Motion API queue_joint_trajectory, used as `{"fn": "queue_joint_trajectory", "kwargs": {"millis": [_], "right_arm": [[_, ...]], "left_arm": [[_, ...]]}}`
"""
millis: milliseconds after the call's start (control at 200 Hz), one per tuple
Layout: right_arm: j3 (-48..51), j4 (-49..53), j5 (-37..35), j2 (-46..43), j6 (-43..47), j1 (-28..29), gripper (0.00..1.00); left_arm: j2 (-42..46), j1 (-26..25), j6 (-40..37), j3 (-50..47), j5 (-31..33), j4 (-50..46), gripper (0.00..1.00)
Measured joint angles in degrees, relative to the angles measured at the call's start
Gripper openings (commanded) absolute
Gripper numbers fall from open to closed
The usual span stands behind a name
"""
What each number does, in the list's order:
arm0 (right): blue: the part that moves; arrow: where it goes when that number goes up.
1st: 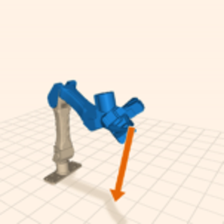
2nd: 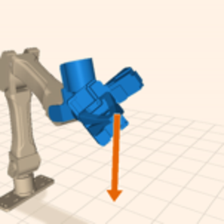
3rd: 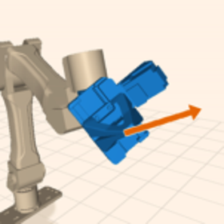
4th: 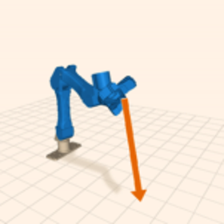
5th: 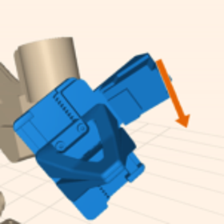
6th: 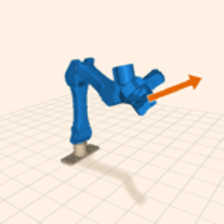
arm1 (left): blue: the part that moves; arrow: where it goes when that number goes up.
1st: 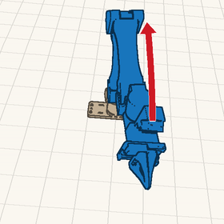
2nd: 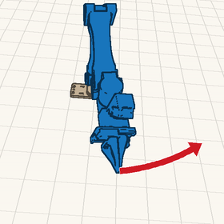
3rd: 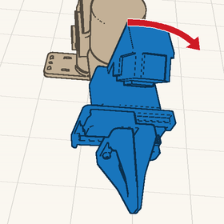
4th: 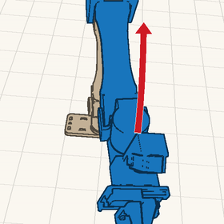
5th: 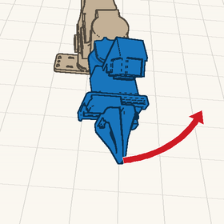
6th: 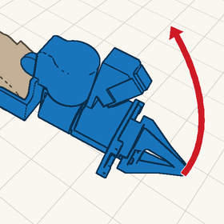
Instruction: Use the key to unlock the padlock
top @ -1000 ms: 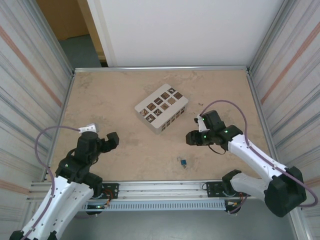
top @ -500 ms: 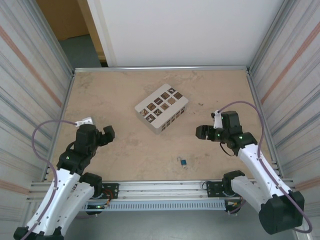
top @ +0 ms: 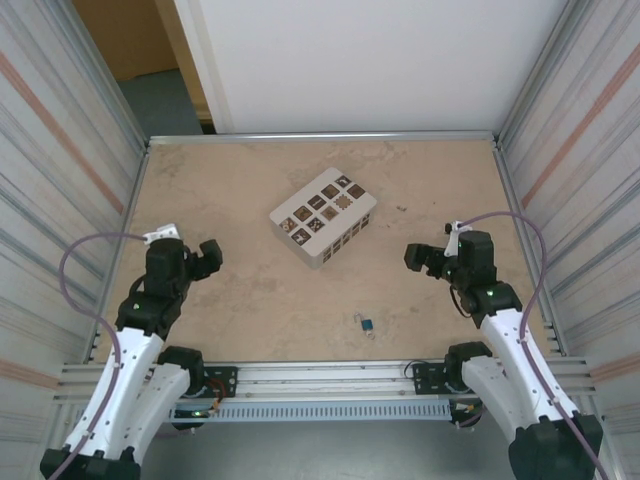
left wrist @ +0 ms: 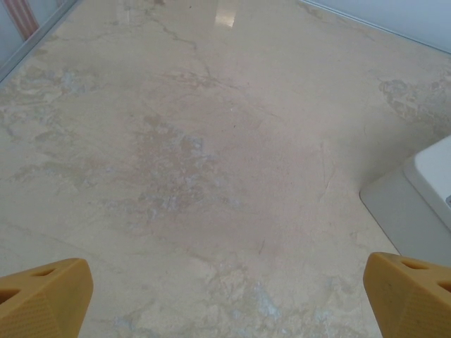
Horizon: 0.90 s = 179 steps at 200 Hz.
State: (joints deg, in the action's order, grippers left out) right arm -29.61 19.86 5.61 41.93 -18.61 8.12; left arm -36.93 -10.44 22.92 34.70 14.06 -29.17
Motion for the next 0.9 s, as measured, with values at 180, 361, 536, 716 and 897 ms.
{"fn": "queue_joint_trajectory", "kwargs": {"millis": [180, 361, 536, 716, 897], "right_arm": [[4.3, -7.5, -5.9, -0.8, 4.7, -0.4, 0.99], [10.4, -18.2, -9.3, 0.0, 9.3, -2.0, 0.99], [13.6, -30.6, -10.5, 6.4, 10.2, -4.9, 0.99], [14.1, -41.9, -10.5, 14.4, 10.6, -5.6, 0.99], [14.3, -52.1, -10.1, 21.9, 12.3, -5.9, 0.99]], "left_arm": [[-1.0, 0.0, -4.4, -3.1, 1.4, 7.2, 0.99], [-1.8, 0.7, -8.2, -6.1, 3.5, 14.1, 0.99], [-4.3, 0.8, -11.2, -8.7, 5.7, 22.0, 0.99], [-7.1, 0.8, -14.2, -12.2, 6.1, 29.0, 0.99], [-10.3, 1.1, -17.2, -13.9, 5.9, 35.0, 0.99]]}}
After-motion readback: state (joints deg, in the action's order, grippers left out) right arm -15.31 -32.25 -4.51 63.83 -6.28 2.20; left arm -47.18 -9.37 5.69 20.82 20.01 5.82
